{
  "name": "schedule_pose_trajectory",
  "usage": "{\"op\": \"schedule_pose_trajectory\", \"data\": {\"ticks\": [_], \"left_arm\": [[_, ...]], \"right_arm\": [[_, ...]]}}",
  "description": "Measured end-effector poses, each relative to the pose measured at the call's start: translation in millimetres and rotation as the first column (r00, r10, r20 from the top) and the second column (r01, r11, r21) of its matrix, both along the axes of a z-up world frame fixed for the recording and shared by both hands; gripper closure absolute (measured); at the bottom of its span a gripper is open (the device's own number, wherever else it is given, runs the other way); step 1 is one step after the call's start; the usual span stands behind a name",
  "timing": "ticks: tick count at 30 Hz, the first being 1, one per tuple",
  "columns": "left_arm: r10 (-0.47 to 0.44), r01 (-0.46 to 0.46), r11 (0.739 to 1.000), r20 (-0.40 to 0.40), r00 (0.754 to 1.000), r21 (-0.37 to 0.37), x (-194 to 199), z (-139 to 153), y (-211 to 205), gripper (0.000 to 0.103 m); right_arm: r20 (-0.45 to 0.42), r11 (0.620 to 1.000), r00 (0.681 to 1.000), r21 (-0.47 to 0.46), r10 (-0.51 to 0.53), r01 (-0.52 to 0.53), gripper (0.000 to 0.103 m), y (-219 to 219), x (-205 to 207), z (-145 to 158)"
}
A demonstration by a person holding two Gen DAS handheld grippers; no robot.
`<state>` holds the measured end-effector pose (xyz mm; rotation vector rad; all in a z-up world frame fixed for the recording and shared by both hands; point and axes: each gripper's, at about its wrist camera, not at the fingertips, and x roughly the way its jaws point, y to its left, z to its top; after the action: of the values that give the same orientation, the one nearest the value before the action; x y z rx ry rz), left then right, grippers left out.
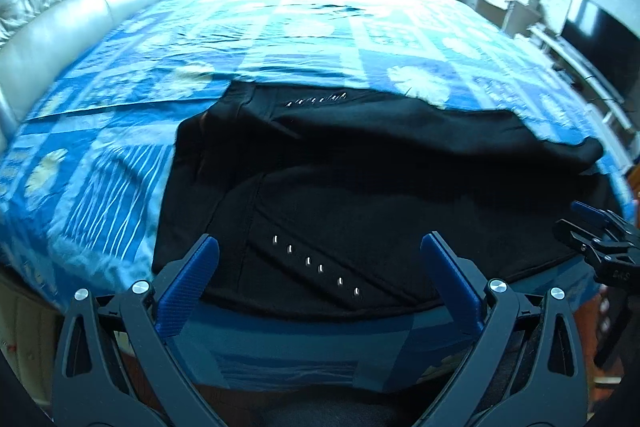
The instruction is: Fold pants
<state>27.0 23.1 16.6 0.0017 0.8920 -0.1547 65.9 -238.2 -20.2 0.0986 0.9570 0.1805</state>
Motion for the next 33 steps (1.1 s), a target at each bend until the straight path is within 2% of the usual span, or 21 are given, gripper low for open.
{"op": "schedule_pose_trajectory", "data": {"ticks": [4,7,11,13,14,17,18,21,23,24,27,30,31,32,33], "left_arm": [[-0.056,0.056,0.998,0.010,0.998,0.032,38,6,26,0.002],[-0.107,0.107,0.994,-0.010,0.994,0.004,86,8,54,0.002],[-0.100,0.100,0.995,-0.054,0.994,-0.004,156,-9,88,0.002],[-0.076,0.077,0.997,-0.076,0.994,0.018,186,-21,100,0.002],[-0.066,0.067,0.998,-0.092,0.994,0.010,201,-27,106,0.002],[-0.069,0.058,0.995,-0.156,0.985,-0.077,250,-49,125,0.004],[-0.063,0.051,0.995,-0.162,0.985,-0.081,259,-53,126,0.005],[-0.089,0.070,0.993,-0.199,0.976,-0.100,285,-71,124,0.015],[-0.119,0.101,0.991,-0.227,0.966,-0.090,295,-82,116,0.028],[-0.144,0.126,0.988,-0.241,0.960,-0.088,298,-86,111,0.030],[-0.189,0.178,0.982,-0.246,0.951,-0.070,302,-93,102,0.033],[-0.206,0.189,0.978,-0.252,0.946,-0.090,306,-93,102,0.037],[-0.205,0.188,0.978,-0.256,0.945,-0.091,308,-94,102,0.040],[-0.210,0.191,0.977,-0.260,0.943,-0.096,308,-94,102,0.049],[-0.218,0.199,0.975,-0.261,0.940,-0.099,308,-93,100,0.053]], "right_arm": [[-0.013,0.997,0.997,0.010,0.070,-0.070,0.005,-13,37,8],[-0.031,0.992,0.993,0.064,0.115,-0.113,0.005,-26,74,10],[-0.043,0.987,0.988,0.073,0.147,-0.144,0.005,-40,128,4],[-0.075,0.982,0.983,0.102,0.168,-0.161,0.005,-47,156,-6],[-0.091,0.981,0.980,0.106,0.174,-0.165,0.005,-48,166,-11],[-0.148,0.975,0.967,0.104,0.208,-0.194,0.005,-50,196,-30],[-0.164,0.973,0.961,0.100,0.224,-0.209,0.005,-50,203,-36],[-0.216,0.965,0.941,0.091,0.262,-0.247,0.005,-49,222,-53],[-0.250,0.954,0.921,0.100,0.299,-0.283,0.005,-45,231,-64],[-0.264,0.948,0.911,0.098,0.317,-0.302,0.005,-42,234,-68],[-0.296,0.928,0.880,0.092,0.371,-0.360,0.005,-33,240,-77],[-0.325,0.917,0.860,0.079,0.394,-0.391,0.005,-26,240,-81],[-0.338,0.913,0.851,0.066,0.401,-0.404,0.007,-23,239,-82],[-0.348,0.909,0.845,0.056,0.405,-0.412,0.008,-21,239,-83],[-0.353,0.904,0.839,0.057,0.415,-0.423,0.022,-18,238,-83]]}}
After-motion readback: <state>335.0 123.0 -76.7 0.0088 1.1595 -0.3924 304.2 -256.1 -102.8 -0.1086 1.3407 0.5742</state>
